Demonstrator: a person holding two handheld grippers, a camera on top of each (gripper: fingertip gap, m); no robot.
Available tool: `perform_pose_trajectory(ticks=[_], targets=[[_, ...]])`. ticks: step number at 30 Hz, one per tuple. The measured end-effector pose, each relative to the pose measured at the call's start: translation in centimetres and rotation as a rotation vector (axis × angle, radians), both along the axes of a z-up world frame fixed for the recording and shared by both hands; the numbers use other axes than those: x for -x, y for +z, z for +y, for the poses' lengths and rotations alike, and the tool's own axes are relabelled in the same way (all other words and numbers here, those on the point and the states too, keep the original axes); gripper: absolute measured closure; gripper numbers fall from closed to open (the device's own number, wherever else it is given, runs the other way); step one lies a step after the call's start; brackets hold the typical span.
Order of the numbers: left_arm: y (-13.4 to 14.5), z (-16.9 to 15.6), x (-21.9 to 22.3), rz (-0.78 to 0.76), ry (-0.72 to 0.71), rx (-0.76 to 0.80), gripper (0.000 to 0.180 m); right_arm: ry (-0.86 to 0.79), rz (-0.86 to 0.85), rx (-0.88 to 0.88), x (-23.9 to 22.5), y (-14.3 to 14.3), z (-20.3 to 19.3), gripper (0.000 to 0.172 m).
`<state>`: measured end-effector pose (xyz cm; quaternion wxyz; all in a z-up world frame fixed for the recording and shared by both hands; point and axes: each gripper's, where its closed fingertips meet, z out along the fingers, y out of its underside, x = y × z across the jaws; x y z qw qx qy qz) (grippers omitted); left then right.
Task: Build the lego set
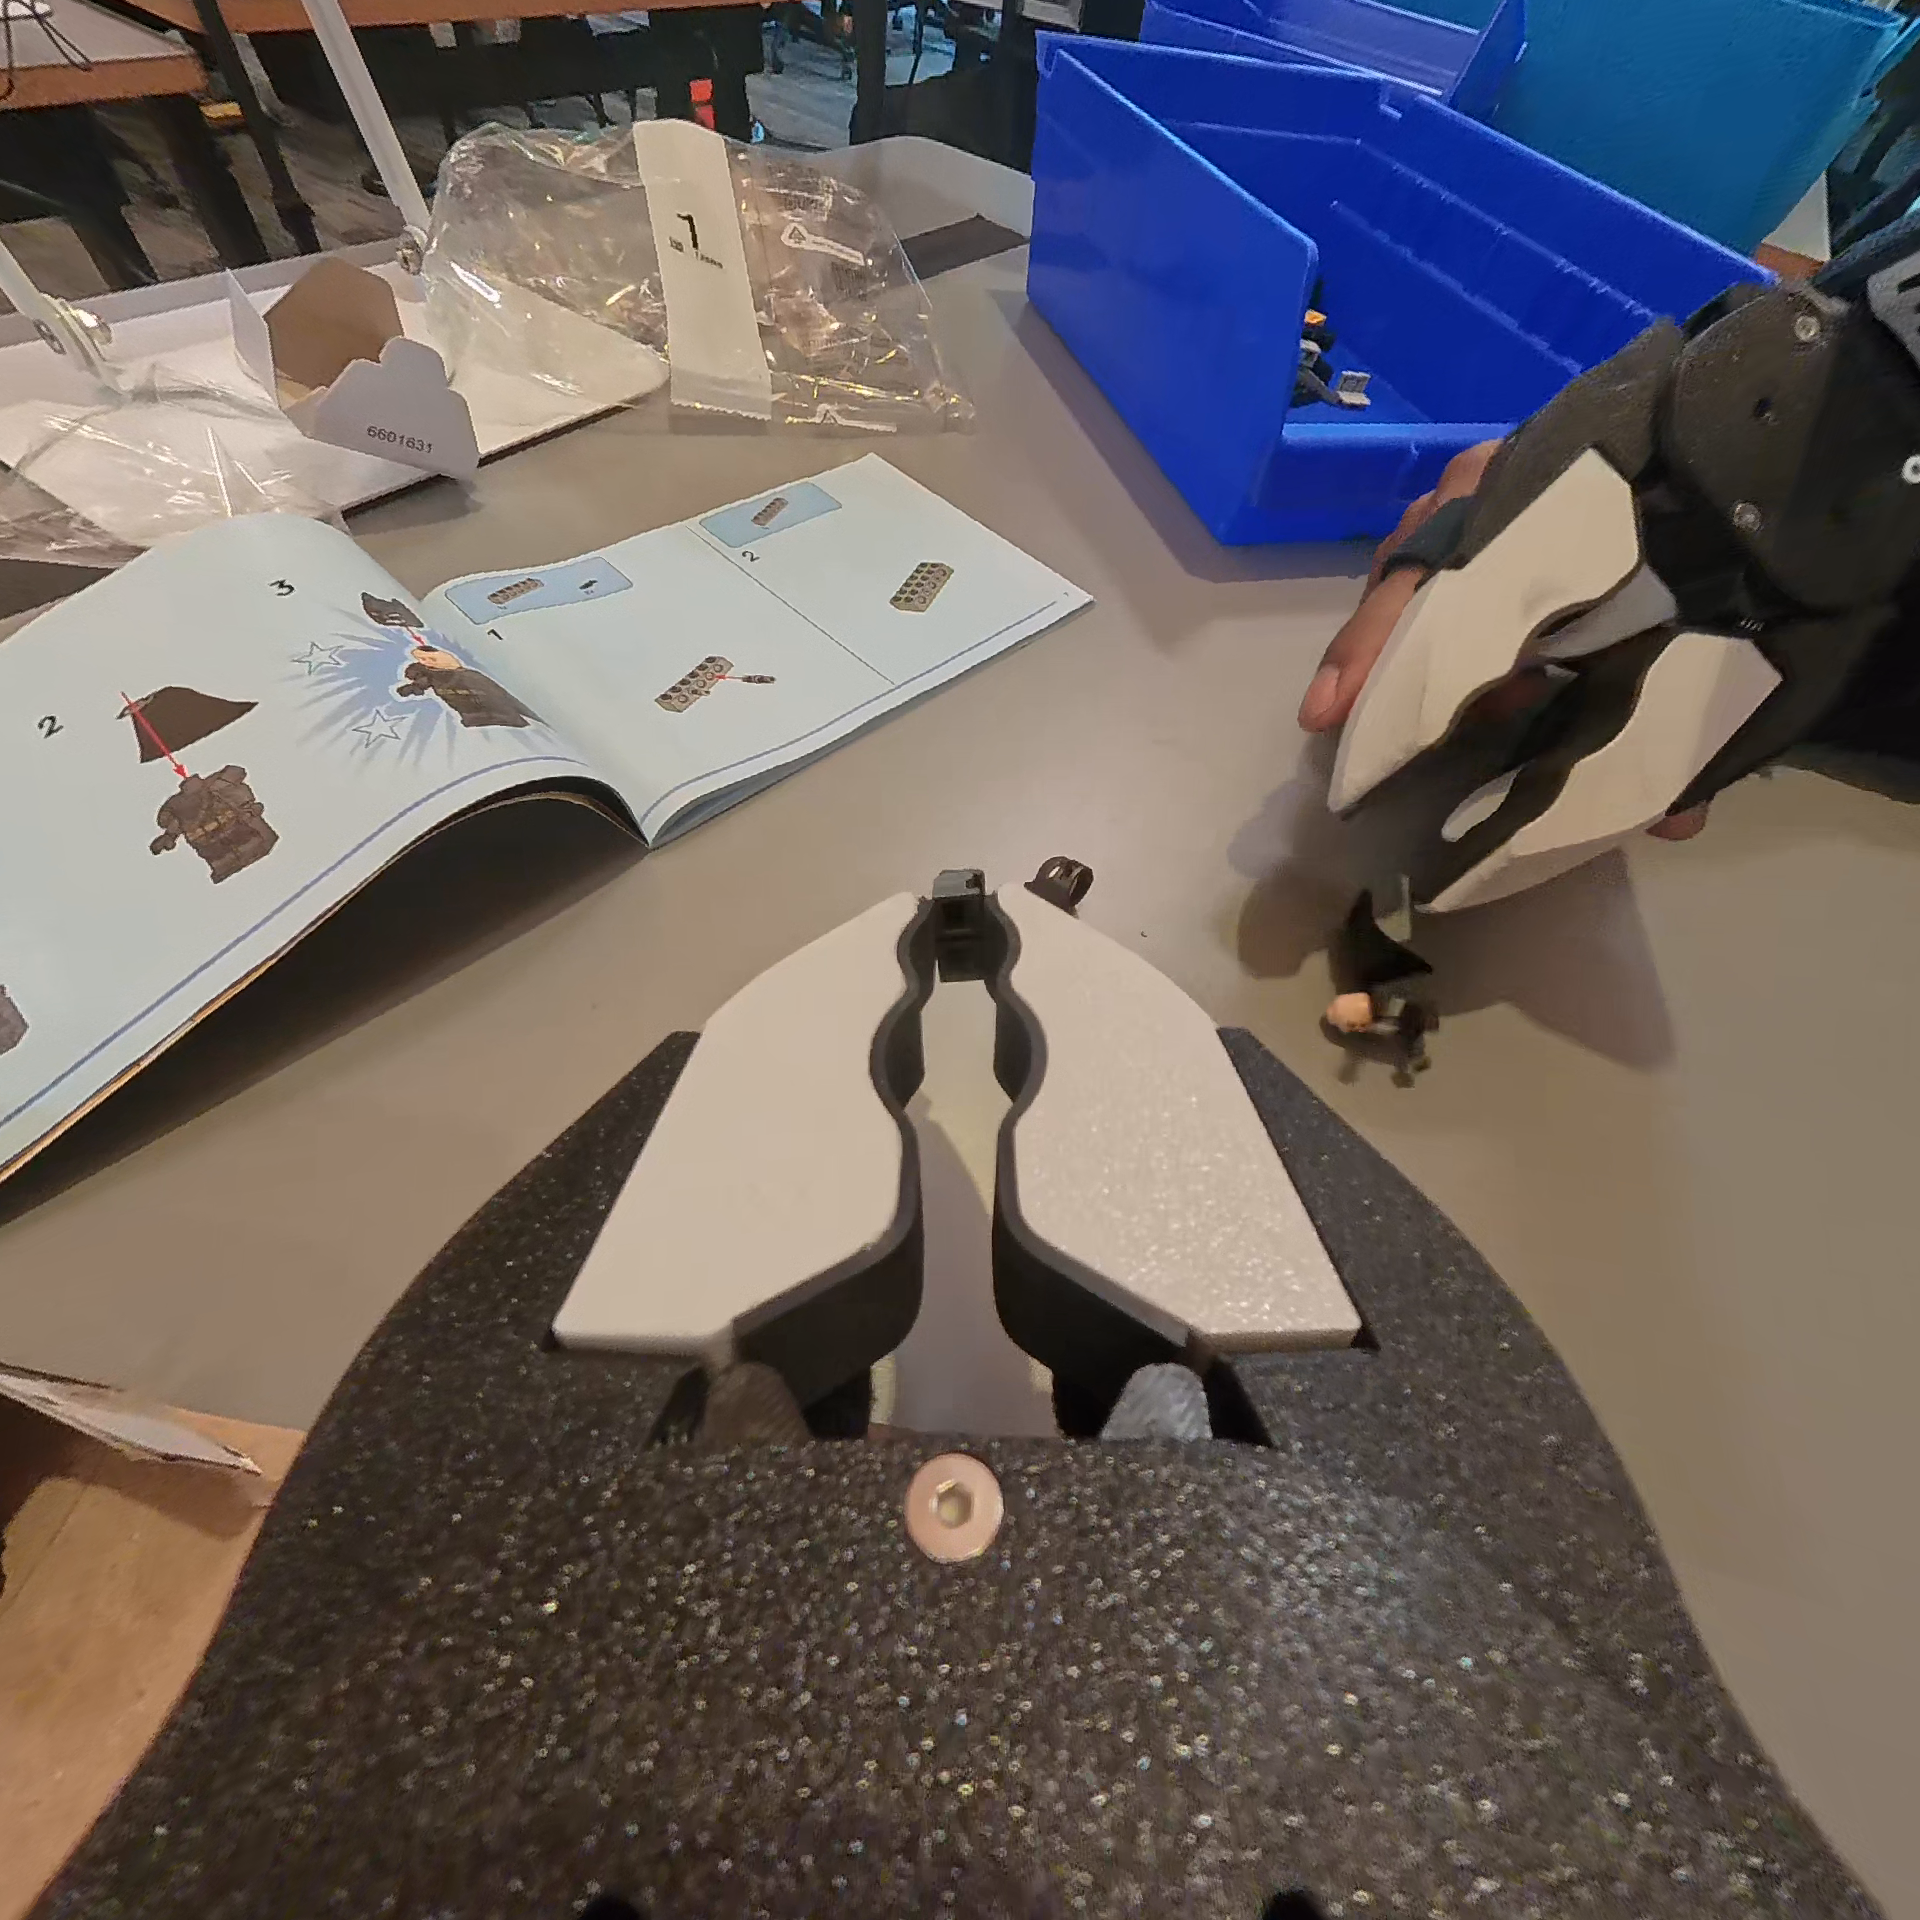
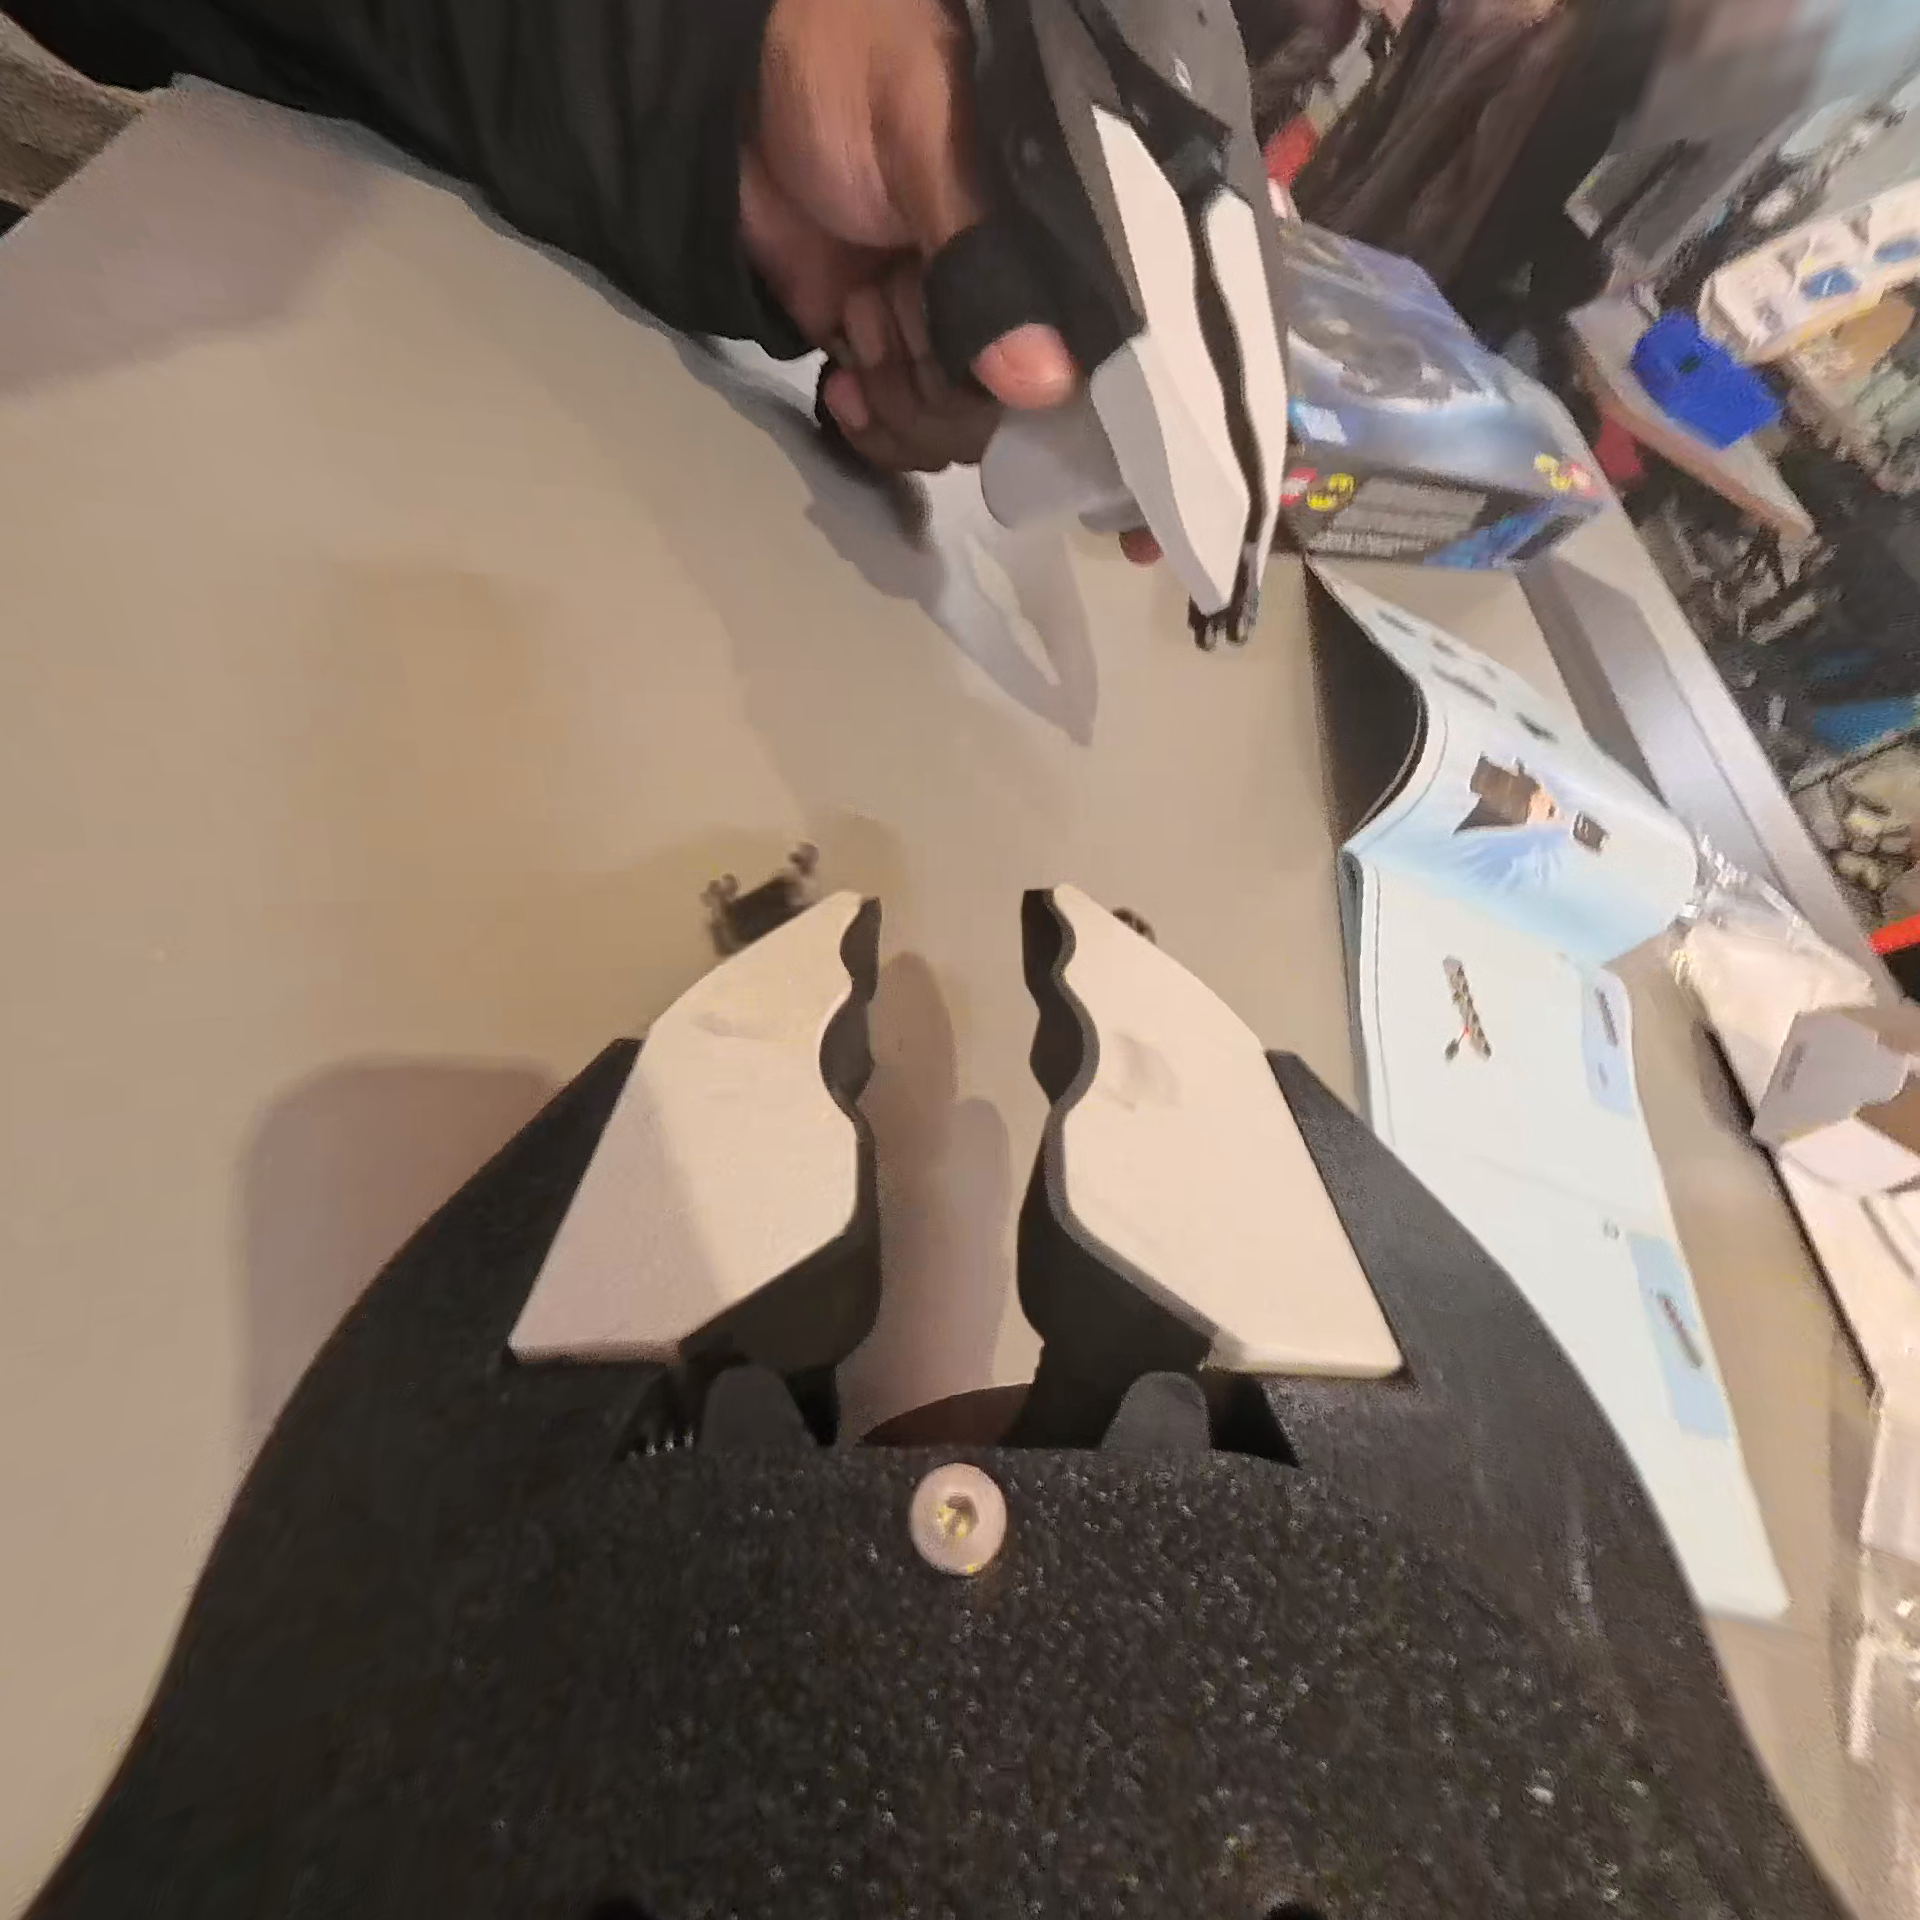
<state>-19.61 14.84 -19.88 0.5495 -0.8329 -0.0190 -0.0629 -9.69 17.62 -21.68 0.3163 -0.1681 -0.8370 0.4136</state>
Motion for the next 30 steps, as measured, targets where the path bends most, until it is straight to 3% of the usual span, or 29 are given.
perform_pose_trajectory(ticks=[6, 18, 25, 30], targets=[[-0.1, 0.1, -0.2, 0.002, -0.004, 0.008, 0.172, -0.067, -0.161, -0.079, -1.6, -1.6, -0.7, 0.140], [-0.5, 0.1, -1.8, 0.013, -0.080, 0.030, 0.172, -0.194, -0.254, -0.044, -2.9, -2.0, -1.8, 0.139], [-0.7, 0.1, -3.2, 0.003, -0.148, 0.050, 0.172, -0.322, -0.220, -0.172, -1.0, -3.4, 1.2, 0.141], [-1.1, 0.0, -4.6, -0.070, -0.208, 0.080, 0.172, -0.410, -0.253, -0.102, -0.6, -3.0, 2.8, 0.141]])
